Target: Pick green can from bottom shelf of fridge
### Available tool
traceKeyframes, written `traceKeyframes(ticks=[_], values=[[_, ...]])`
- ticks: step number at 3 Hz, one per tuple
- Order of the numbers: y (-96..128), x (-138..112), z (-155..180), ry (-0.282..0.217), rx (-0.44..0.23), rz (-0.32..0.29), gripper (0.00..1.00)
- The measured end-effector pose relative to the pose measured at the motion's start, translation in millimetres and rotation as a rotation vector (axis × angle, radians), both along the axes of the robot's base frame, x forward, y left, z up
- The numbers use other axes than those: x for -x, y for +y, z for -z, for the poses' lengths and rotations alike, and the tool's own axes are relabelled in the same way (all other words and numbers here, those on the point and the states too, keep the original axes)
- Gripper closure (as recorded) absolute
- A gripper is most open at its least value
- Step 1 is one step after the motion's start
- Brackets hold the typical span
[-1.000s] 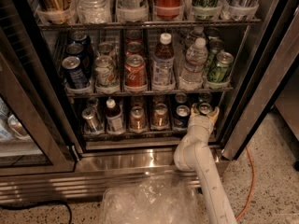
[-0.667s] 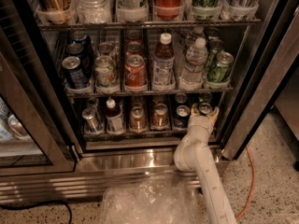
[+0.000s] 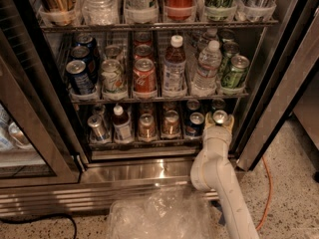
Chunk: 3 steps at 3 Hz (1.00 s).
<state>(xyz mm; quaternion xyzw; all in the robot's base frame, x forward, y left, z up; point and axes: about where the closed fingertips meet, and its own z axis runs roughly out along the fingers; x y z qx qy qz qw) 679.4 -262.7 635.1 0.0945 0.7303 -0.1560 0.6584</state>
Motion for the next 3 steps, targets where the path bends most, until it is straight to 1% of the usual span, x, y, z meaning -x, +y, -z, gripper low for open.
traceKeyframes(ticks=[1, 2, 3], values=[[0, 1, 0, -0.001, -0.001, -0.001, 1.00], [4, 19, -35, -0.085, 0.029, -0.035, 1.00], [4, 18, -32, -0.071, 0.032, -0.037, 1.00]])
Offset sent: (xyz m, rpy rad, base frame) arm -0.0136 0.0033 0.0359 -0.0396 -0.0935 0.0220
